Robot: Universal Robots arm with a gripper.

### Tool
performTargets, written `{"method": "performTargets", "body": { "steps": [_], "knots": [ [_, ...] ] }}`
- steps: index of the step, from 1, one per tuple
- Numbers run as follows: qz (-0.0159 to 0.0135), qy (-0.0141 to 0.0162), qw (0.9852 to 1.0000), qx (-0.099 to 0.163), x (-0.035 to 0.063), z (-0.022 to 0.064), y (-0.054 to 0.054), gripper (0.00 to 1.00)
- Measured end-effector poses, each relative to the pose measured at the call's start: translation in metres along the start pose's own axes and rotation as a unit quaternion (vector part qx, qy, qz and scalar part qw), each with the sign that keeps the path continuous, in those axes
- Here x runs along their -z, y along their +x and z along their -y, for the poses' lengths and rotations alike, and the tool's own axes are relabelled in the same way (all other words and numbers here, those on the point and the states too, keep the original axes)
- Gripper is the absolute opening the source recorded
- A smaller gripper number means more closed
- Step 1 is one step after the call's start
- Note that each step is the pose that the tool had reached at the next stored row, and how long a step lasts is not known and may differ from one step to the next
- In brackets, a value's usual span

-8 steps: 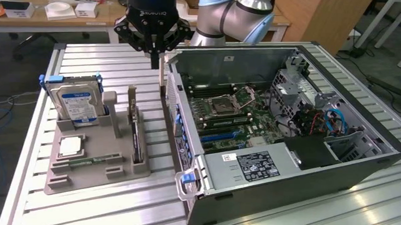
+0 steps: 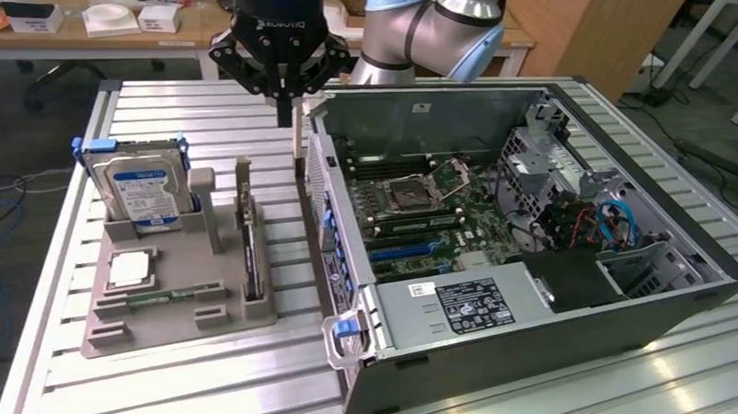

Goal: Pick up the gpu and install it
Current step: 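Reach for the gpu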

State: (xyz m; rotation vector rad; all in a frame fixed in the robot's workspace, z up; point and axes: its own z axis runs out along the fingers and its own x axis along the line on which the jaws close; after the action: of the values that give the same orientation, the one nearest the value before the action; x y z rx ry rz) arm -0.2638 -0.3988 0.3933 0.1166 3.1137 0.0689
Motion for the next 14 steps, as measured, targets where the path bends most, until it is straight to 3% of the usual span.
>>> {"method": "performTargets", "body": {
  "steps": [14],
  "knots": [
    [0.0000,0.0000,1.0000,0.000,0.0002,0.0006,0.0088,0.13]
  ]
}}
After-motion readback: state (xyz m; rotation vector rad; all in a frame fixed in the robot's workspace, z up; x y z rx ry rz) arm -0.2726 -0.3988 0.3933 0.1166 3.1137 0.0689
